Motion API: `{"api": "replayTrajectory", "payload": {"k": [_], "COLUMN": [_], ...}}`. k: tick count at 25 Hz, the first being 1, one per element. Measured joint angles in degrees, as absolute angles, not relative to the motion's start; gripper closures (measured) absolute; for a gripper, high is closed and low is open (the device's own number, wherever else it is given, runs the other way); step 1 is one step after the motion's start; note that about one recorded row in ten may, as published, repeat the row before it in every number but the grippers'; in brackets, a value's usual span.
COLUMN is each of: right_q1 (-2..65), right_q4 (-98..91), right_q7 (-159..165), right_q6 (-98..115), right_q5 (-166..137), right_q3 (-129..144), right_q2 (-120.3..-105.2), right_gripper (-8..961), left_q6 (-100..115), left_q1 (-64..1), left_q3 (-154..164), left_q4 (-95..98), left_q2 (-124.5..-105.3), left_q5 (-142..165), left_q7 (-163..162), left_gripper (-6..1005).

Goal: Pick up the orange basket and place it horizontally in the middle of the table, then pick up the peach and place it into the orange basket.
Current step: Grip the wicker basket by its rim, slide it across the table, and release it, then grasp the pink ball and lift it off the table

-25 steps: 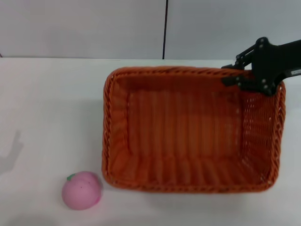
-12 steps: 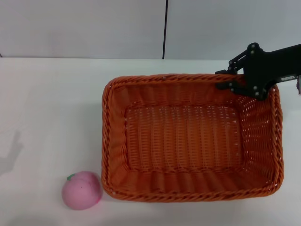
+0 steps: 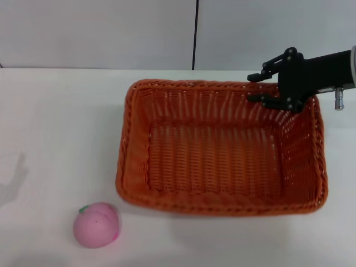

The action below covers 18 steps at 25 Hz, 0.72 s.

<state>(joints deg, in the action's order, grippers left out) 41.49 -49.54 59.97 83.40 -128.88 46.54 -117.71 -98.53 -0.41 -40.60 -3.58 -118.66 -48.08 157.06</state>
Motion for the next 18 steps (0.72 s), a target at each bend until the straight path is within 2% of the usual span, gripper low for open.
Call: {"api": "replayTrajectory", "payload": {"k": [9, 13, 14, 15, 18], "right_q1": [39.29, 32.44, 32.44, 28.33, 24.65], "right_q4": [-52.93, -57.99, -57.99, -58.04, -57.27], "right_q7": [59.34, 59.91, 59.91, 60.3, 60.37], "right_q6": [82.38, 84.56, 84.56, 85.37, 85.51], "right_q5": [-124.88, -110.86, -110.86, -101.97, -94.3], "right_q3": [46.2, 46.21, 46.21, 45.96, 45.93], "right_q2": [-118.54, -118.75, -118.75, -118.78, -118.85], "right_gripper": [619, 460, 460, 460, 461], "left_q6": [-98.52, -99.5, -99.5, -101.55, -103.95], "left_q1": [-0.73, -1.5, -1.5, -2.55, -3.97], "left_q3": [-40.18, -35.59, -35.59, -32.72, -29.61], "left_q4": [-3.73, -1.95, -1.95, 1.64, 6.69], "left_q2": [-118.62, -117.9, -117.9, -117.69, -117.65], "left_q5": [-48.07, -48.05, -48.05, -48.05, -48.07], "left_q7": [156.97, 154.46, 154.46, 151.35, 146.8], "left_gripper": [139, 139, 139, 139, 139]}}
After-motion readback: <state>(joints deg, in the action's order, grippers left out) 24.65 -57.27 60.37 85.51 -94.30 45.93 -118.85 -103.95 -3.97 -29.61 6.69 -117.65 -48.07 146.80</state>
